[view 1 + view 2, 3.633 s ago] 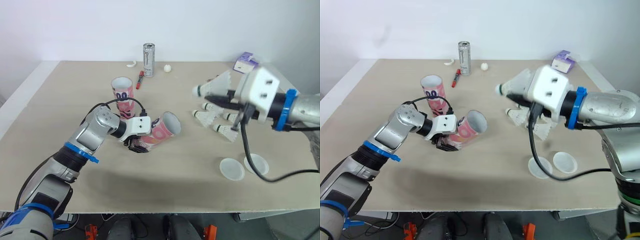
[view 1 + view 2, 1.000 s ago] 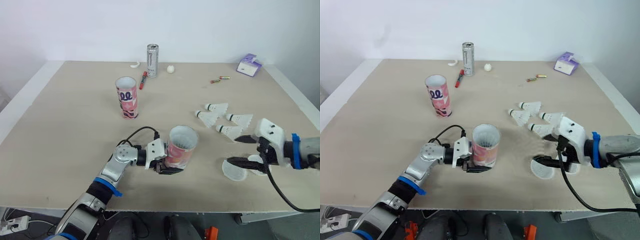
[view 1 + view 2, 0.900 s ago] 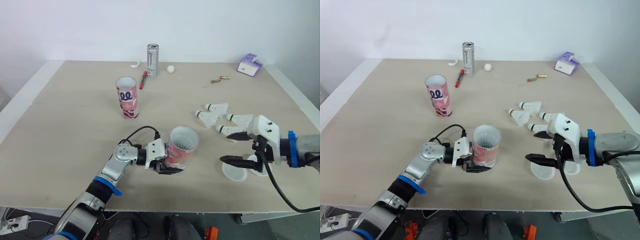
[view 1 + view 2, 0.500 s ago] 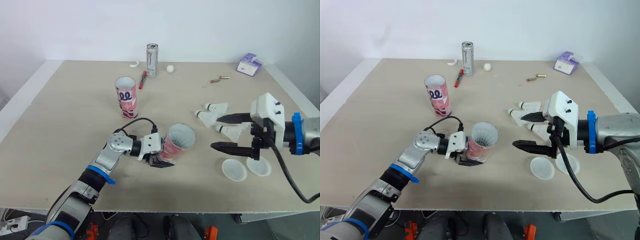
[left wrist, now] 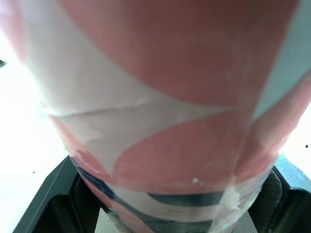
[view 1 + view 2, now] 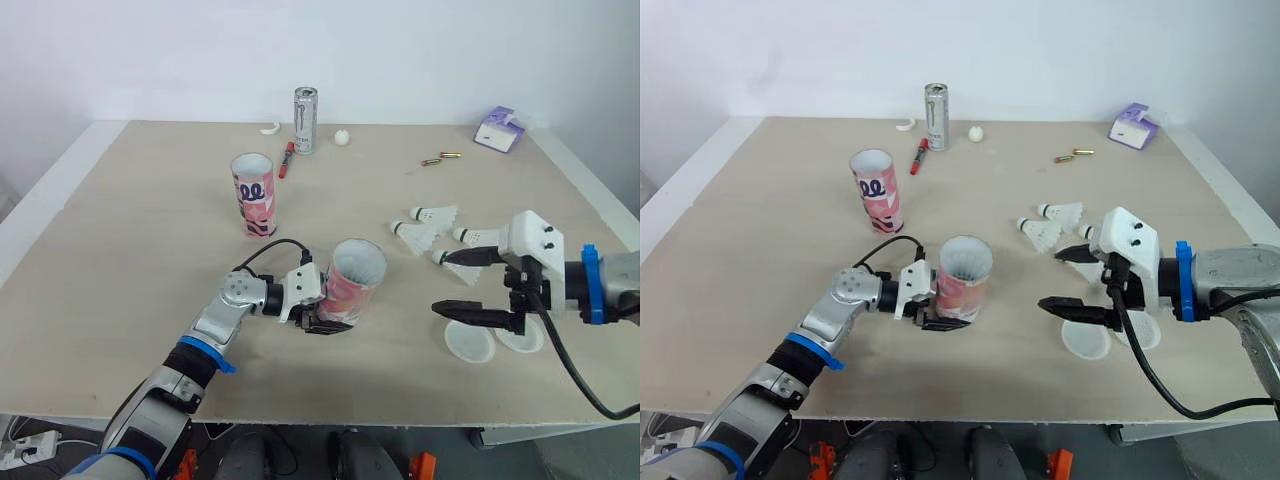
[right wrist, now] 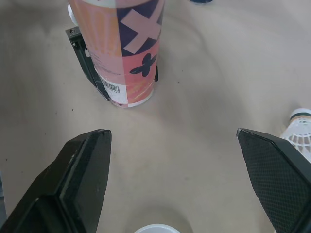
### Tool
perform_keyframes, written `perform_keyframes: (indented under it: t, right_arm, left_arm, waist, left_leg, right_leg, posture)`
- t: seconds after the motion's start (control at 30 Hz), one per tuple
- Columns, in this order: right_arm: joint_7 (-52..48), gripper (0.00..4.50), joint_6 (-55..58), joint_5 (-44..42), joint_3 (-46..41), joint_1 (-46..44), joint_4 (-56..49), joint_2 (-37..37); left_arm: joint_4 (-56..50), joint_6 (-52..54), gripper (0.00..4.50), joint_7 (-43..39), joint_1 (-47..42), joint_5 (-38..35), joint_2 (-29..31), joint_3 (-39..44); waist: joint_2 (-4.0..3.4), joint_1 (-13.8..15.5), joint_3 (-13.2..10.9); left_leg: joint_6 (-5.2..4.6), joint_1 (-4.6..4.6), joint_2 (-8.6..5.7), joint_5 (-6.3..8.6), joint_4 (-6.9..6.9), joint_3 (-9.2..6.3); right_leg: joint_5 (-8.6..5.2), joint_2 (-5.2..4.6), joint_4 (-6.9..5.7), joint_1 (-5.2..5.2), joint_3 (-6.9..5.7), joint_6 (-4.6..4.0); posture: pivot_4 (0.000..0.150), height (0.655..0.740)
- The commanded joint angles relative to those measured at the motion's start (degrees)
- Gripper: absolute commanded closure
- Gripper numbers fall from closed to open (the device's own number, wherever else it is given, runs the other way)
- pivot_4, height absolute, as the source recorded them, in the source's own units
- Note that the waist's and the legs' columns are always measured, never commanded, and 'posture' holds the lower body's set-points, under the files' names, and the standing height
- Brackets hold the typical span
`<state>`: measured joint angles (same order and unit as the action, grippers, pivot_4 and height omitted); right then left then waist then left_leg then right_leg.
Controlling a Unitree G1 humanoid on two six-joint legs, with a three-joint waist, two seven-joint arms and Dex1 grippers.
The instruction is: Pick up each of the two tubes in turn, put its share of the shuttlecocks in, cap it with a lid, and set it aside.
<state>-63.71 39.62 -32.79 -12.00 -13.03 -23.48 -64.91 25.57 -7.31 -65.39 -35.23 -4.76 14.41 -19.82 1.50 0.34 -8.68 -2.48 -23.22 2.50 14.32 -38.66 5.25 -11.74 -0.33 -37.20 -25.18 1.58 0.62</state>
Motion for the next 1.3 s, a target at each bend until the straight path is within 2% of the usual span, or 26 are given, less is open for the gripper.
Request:
perform_keyframes:
  t: [0.03, 0.2, 0.37, 0.5, 0.63, 0.87, 1.0, 1.3]
  right_arm:
    - [-0.66, 0.06, -1.73, 1.14, -0.27, 0.46, 0.82, -0.43]
    - [-0.63, 0.06, -3.97, 4.12, 0.69, 1.36, 3.4, -0.77]
    - [5.74, 0.06, 3.15, 3.88, -0.09, -1.81, 8.64, 2.12]
    - [9.77, 0.06, 4.89, 4.58, -3.17, 0.72, 9.22, 3.67]
    - [16.21, 0.06, 10.04, 3.51, -8.21, 2.16, 8.85, 6.63]
    - [23.4, 0.06, 17.19, 0.14, -13.11, 1.4, 6.78, 12.57]
    - [28.69, 0.06, 19.15, -1.98, -13.71, -0.34, 7.31, 19.39]
    - [33.55, 0.06, 17.69, -1.62, -13.04, -1.17, 11.33, 25.42]
  left_arm:
    - [-0.37, -0.7, 1.0, 0.28, 0.49, 0.47, 0.08, 0.1]
    - [-2.03, 2.29, 1.0, 0.47, 1.52, -2.36, -1.01, 1.59]
    - [-4.49, 5.64, 1.0, 2.71, 3.49, -5.77, -4.08, 3.75]
    - [-6.4, 6.38, 1.0, 4.22, 5.92, -4.15, -4.21, 2.62]
    - [-7.38, 3.98, 1.0, 2.39, 4.86, 1.26, -0.03, -1.1]
    - [-10.73, 10.24, 1.0, -2.75, 0.15, 3.42, 6.37, -4.18]
    - [-11.61, 14.87, 1.0, -6.34, -3.83, 5.65, 9.88, -6.59]
    - [-19.03, 26.94, 1.0, -11.28, -6.69, 3.82, 13.11, -8.43]
  waist:
    - [0.0, 0.01, 0.0]
    - [0.0, 0.0, 0.0]
    - [0.0, -0.01, 0.0]
    - [0.0, 0.03, 0.0]
    - [-0.01, 0.02, 0.01]
    - [-0.03, -0.16, 0.02]
    - [-0.05, -0.51, 0.04]
    - [-0.12, -1.64, 0.07]
  left_leg:
    - [0.0, 0.0, 0.0, 0.0, 0.0, 0.0]
    - [0.0, 0.0, -0.01, 0.0, 0.0, 0.01]
    - [0.0, -0.01, -0.01, 0.0, -0.01, 0.02]
    - [0.0, -0.08, -0.04, 0.0, 0.02, 0.01]
    - [0.0, -0.06, -0.04, 0.0, 0.06, -0.04]
    - [0.0, 0.06, 0.04, -0.02, 0.05, -0.02]
    - [0.0, 0.08, 0.08, -0.02, 0.07, -0.01]
    - [-0.01, 0.05, 0.12, -0.01, 0.14, -0.02]
  right_leg:
    - [0.0, 0.0, 0.0, 0.0, 0.0, 0.0]
    - [0.0, -0.01, 0.0, -0.01, 0.0, 0.01]
    - [0.01, -0.02, 0.0, -0.01, 0.02, 0.02]
    - [0.01, -0.03, 0.0, -0.07, 0.03, 0.02]
    - [-0.02, -0.01, 0.0, -0.05, 0.02, 0.0]
    - [0.06, 0.14, -0.01, 0.0, 0.04, -0.02]
    - [0.05, 0.21, -0.01, 0.0, 0.07, -0.04]
    - [-0.01, 0.27, -0.01, -0.05, 0.09, -0.1]
  posture:
    - [0.15, 0.74]
    - [0.15, 0.74]
    - [0.15, 0.74]
    - [0.15, 0.74]
    - [0.15, 0.74]
    - [0.15, 0.74]
    - [0.15, 0.74]
    - [0.15, 0.74]
